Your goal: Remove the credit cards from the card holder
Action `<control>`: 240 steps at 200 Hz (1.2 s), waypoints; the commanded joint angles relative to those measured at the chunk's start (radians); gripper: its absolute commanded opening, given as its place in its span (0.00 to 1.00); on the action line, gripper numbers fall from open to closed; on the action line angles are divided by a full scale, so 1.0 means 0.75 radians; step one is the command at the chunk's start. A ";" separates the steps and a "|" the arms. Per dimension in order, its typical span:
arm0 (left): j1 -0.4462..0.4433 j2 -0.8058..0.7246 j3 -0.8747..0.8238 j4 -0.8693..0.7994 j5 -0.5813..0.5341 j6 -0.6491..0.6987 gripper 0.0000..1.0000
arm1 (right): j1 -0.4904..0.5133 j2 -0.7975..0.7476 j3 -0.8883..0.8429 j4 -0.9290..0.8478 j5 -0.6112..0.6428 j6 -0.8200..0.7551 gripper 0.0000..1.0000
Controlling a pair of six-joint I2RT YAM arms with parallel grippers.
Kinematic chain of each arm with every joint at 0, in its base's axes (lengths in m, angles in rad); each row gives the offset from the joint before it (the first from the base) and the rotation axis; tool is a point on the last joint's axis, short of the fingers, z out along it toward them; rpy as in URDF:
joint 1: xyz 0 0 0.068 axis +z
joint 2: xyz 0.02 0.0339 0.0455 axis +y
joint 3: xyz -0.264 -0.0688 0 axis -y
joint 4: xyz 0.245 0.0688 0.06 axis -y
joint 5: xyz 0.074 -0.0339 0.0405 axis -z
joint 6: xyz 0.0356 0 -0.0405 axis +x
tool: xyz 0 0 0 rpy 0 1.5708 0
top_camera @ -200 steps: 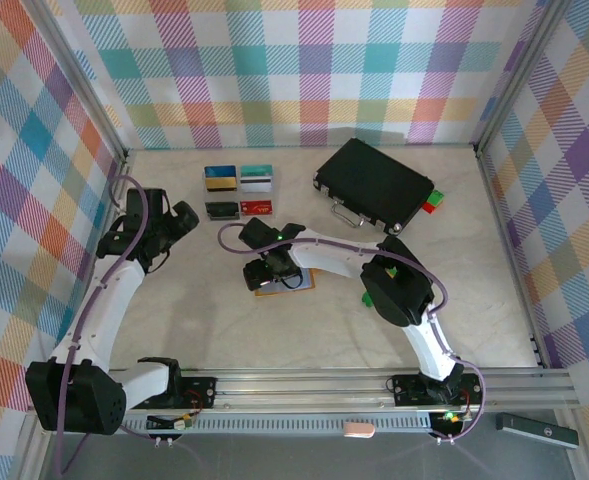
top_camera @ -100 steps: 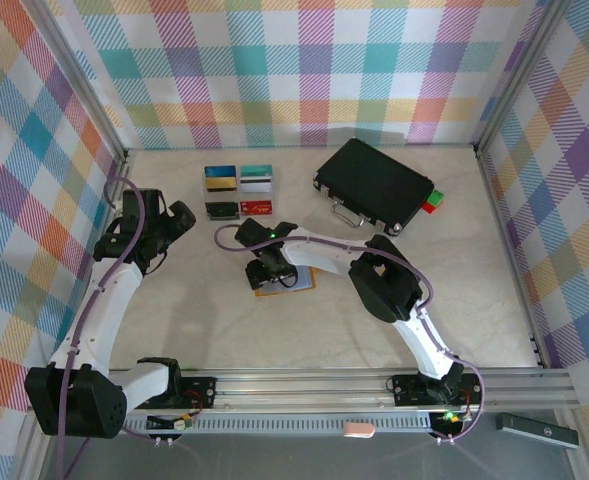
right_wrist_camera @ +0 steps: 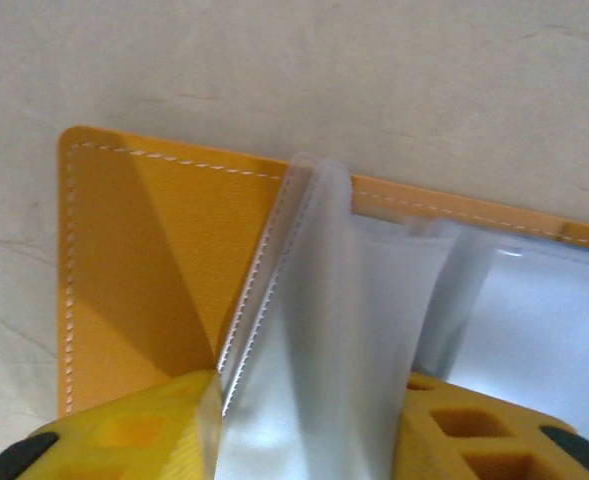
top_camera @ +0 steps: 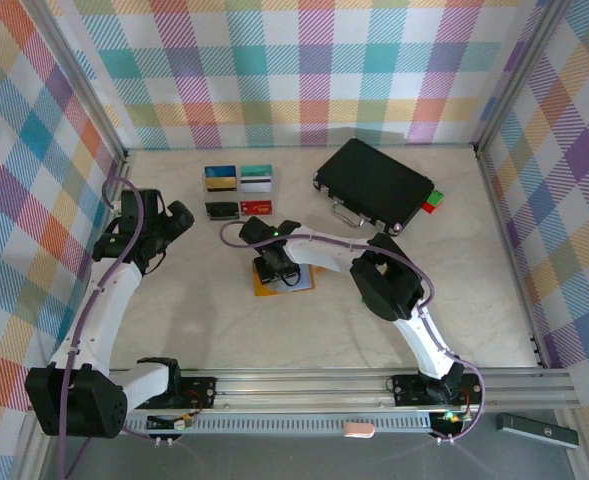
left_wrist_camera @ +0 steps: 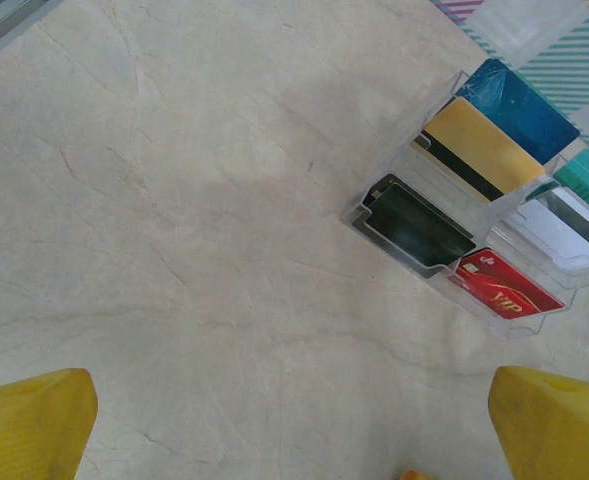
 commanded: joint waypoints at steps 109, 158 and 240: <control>0.020 -0.117 0.065 0.095 -0.036 0.012 1.00 | -0.071 -0.462 -0.114 0.107 0.114 0.049 0.77; 0.020 -0.193 -0.029 0.319 -0.078 0.087 1.00 | -0.162 -0.855 -0.437 0.351 0.569 -0.190 0.99; 0.016 -0.282 -0.424 0.796 -0.416 0.207 1.00 | -0.580 -1.261 -1.009 0.758 0.801 -0.346 0.99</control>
